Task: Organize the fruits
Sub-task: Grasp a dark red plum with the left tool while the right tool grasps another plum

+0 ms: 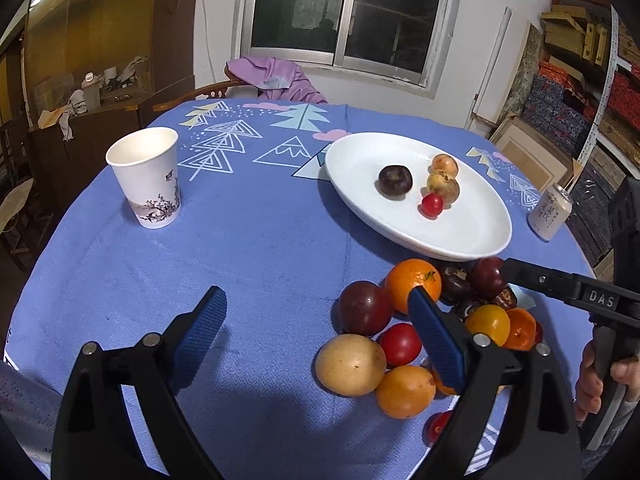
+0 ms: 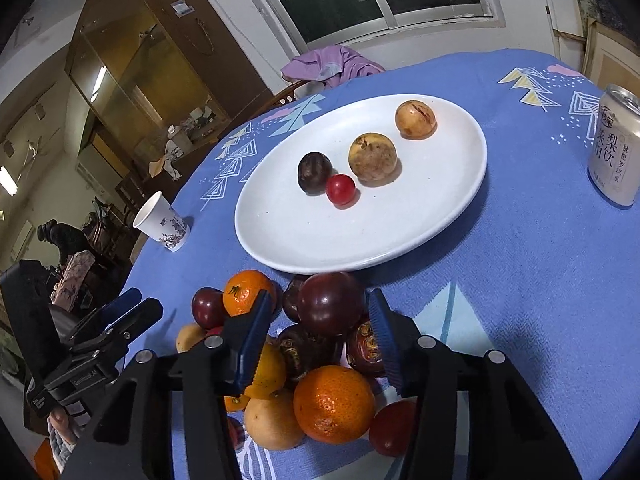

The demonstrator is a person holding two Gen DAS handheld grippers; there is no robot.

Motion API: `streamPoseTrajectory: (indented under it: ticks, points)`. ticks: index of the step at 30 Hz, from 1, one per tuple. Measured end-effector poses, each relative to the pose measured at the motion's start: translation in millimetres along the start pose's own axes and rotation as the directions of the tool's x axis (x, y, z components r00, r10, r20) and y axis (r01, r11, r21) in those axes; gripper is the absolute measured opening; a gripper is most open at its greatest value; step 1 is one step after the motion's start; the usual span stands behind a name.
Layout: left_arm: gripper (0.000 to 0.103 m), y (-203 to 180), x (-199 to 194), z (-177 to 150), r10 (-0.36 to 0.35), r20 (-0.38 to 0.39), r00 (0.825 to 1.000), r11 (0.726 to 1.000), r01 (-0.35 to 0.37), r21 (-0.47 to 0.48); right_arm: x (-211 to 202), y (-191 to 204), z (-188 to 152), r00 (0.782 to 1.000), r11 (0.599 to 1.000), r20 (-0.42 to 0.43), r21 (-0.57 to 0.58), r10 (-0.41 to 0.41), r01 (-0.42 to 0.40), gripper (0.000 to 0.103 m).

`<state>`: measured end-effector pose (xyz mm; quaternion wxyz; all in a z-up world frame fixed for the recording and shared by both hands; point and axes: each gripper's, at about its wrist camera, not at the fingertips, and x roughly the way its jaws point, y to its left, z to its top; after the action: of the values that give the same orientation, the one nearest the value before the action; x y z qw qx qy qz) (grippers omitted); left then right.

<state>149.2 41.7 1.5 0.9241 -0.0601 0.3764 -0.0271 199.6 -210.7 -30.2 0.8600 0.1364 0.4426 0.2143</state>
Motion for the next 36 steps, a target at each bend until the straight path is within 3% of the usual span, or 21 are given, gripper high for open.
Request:
streamPoseTrajectory:
  ticks: [16,22,27,34,36]
  points:
    - [0.09,-2,14,-2,-0.053,-0.066,0.996,0.999,0.052,-0.007,18,-3,2,1.0,1.0,-0.009,0.007,-0.017,0.017,0.052]
    - [0.09,-20,36,-10,0.01,-0.109,0.994,0.995,0.0,0.1,19,-2,2,1.0,1.0,-0.01,-0.011,-0.024,0.024,0.049]
    - [0.099,-25,41,-9,0.077,-0.051,0.996,0.984,-0.067,0.163,18,-3,2,1.0,1.0,-0.01,0.002,-0.014,0.014,0.047]
    - [0.098,-15,50,-6,0.021,-0.062,0.998,0.991,-0.013,0.131,18,-2,0,1.0,1.0,-0.012,-0.013,-0.011,0.011,0.041]
    - [0.093,-14,51,-6,-0.019,-0.082,0.996,0.993,0.028,0.114,18,-2,0,1.0,1.0,-0.012,-0.014,-0.011,0.011,0.041]
